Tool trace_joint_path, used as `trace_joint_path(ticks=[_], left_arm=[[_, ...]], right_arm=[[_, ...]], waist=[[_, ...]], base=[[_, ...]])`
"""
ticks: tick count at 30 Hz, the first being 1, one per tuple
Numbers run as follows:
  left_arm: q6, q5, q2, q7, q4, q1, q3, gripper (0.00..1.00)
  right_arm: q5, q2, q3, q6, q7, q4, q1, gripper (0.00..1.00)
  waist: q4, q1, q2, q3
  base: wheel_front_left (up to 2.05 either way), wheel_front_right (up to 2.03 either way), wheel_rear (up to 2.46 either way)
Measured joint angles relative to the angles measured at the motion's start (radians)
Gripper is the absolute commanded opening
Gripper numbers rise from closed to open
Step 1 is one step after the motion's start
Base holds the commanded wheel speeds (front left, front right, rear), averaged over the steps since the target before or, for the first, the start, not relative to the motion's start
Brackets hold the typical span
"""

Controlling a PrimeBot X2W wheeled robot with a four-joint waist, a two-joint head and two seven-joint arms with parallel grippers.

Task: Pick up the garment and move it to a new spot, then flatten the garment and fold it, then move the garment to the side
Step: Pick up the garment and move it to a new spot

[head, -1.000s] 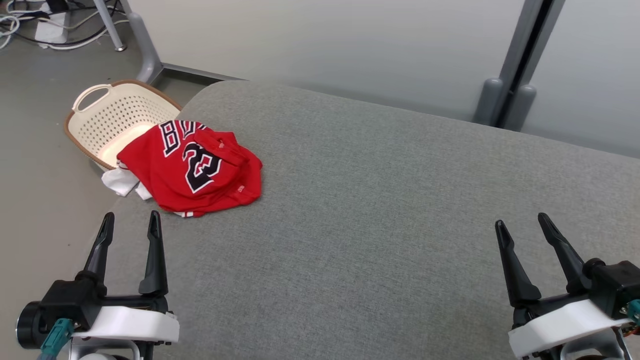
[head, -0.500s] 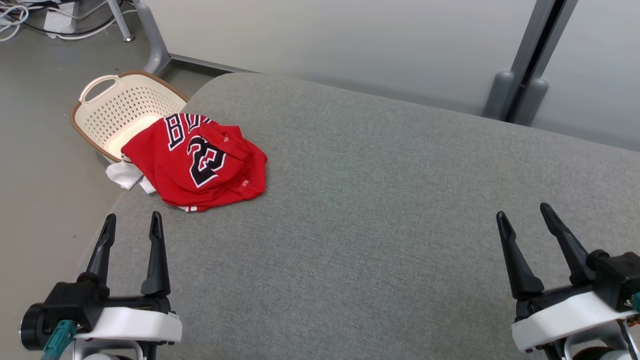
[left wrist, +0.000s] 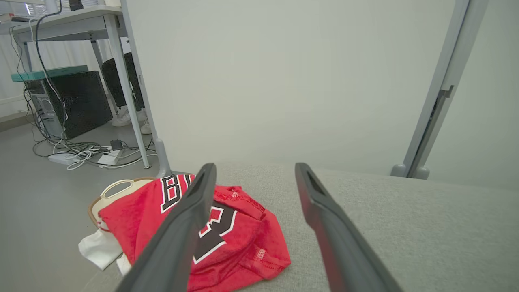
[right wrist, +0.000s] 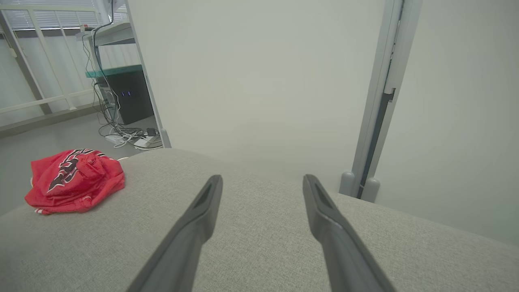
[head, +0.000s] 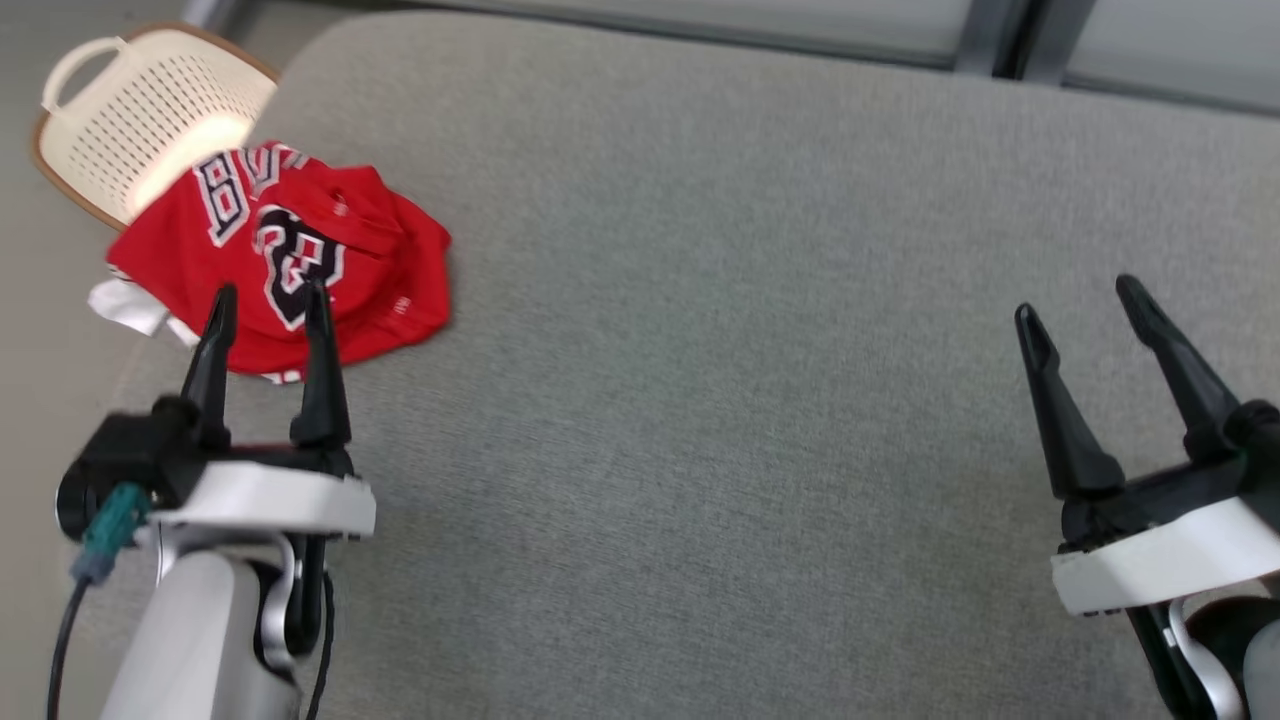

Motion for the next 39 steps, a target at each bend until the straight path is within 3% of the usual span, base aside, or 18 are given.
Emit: trace_joint_path(ticks=[10, 18, 19, 20, 21, 25, 32, 39], left_arm=[[-0.107, 0.006, -0.03, -0.001, 0.367, -0.261, 0.089, 1.0], [-0.157, 0.004, -0.002, -0.009, 0.694, -0.443, 0.118, 1.0], [-0.159, 0.003, 0.001, -0.011, 0.708, -0.454, 0.123, 0.68], [-0.159, 0.003, 0.004, -0.01, 0.709, -0.461, 0.13, 0.11], [-0.16, 0.005, 0.005, -0.01, 0.705, -0.463, 0.137, 0.0], [-0.163, 0.021, -0.004, -0.003, 0.625, -0.431, 0.185, 0.0], [-0.167, 0.082, -0.04, -0.002, 0.359, -0.297, 0.283, 0.0], [-0.168, 0.145, -0.078, -0.002, 0.128, -0.117, 0.295, 0.0]], right_arm=[[-0.003, -0.012, 0.021, 0.0, 0.003, -0.034, -0.079, 1.0], [-0.002, -0.008, 0.049, 0.0, -0.017, -0.004, -0.123, 1.0], [0.0, -0.008, 0.051, 0.0, -0.02, 0.002, -0.128, 1.0], [0.0, -0.008, 0.05, 0.0, -0.026, 0.006, -0.133, 1.0], [0.0, -0.009, 0.048, 0.0, -0.029, 0.007, -0.135, 1.0], [0.0, -0.006, 0.043, 0.0, -0.05, 0.024, -0.137, 1.0], [0.009, 0.016, 0.028, 0.0, -0.095, 0.067, -0.137, 1.0], [0.029, 0.051, 0.021, 0.0, -0.145, 0.134, -0.099, 1.0]], waist=[[-0.067, 0.0, 0.0, 0.222], [-0.113, 0.0, 0.0, 0.304], [-0.117, 0.0, 0.0, 0.307], [-0.12, 0.0, 0.0, 0.307], [-0.122, -0.0001, 0.0, 0.307], [-0.128, 0.0, 0.0, 0.293], [-0.148, 0.0, 0.0, 0.232], [-0.188, -0.0001, 0.0, 0.125]], base=[[0.0, 0.0, 0.0], [0.0, 0.0, 0.0], [0.0, 0.0, 0.0], [0.0, 0.0, 0.0], [0.0, 0.0, 0.0], [0.0, 0.0, 0.0], [0.0, 0.0, 0.0], [0.0, 0.0, 0.0]])
